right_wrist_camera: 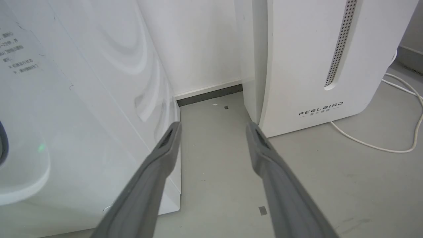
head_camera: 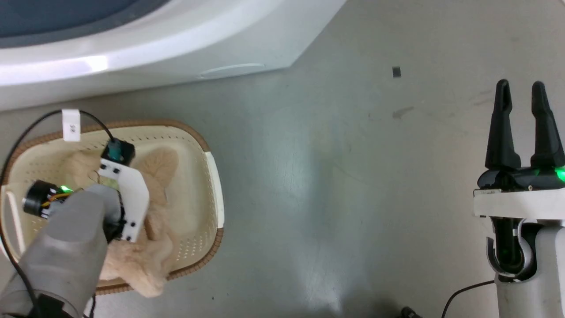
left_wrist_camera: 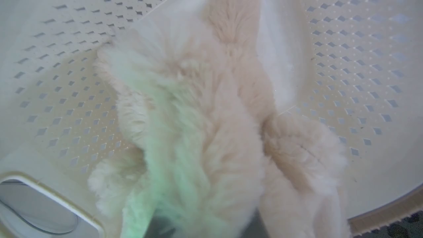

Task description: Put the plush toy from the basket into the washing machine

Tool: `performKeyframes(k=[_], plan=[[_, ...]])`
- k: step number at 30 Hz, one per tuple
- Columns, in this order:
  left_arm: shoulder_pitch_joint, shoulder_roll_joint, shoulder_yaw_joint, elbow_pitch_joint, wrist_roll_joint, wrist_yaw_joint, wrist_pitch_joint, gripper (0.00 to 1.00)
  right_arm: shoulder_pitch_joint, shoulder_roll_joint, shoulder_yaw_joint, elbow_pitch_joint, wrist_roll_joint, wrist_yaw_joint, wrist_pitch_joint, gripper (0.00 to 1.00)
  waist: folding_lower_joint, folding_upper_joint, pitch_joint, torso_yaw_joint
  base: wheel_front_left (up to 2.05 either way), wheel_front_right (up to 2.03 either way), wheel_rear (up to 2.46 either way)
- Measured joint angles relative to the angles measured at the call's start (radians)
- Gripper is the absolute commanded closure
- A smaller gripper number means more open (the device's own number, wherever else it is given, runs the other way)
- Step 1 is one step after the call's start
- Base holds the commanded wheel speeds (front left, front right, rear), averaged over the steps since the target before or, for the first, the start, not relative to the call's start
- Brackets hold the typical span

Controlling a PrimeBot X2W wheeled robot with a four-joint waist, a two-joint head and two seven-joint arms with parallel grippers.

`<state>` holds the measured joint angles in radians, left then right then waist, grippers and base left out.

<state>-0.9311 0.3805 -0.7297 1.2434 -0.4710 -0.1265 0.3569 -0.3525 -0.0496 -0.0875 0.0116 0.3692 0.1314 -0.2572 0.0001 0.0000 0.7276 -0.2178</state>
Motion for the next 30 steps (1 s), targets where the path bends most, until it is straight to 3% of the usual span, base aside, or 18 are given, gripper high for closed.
performKeyframes(k=[14, 30], plan=[[0.122, -0.072, -0.079, -0.053, -0.088, 0.0, -0.108, 1.0, 0.084, 0.0, -0.034, 0.074, -0.035, 0.0, 0.0, 0.0, -0.0001, 0.0, -0.198, 0.067, 0.0, 0.0, 0.0], [0.216, -0.125, -0.163, -0.087, -0.159, 0.0, -0.387, 1.0, 0.196, 0.0, -0.07, 0.109, -0.083, 0.0, 0.0, 0.0, -0.0002, 0.0, -0.421, 0.193, 0.0, 0.0, 0.0]])
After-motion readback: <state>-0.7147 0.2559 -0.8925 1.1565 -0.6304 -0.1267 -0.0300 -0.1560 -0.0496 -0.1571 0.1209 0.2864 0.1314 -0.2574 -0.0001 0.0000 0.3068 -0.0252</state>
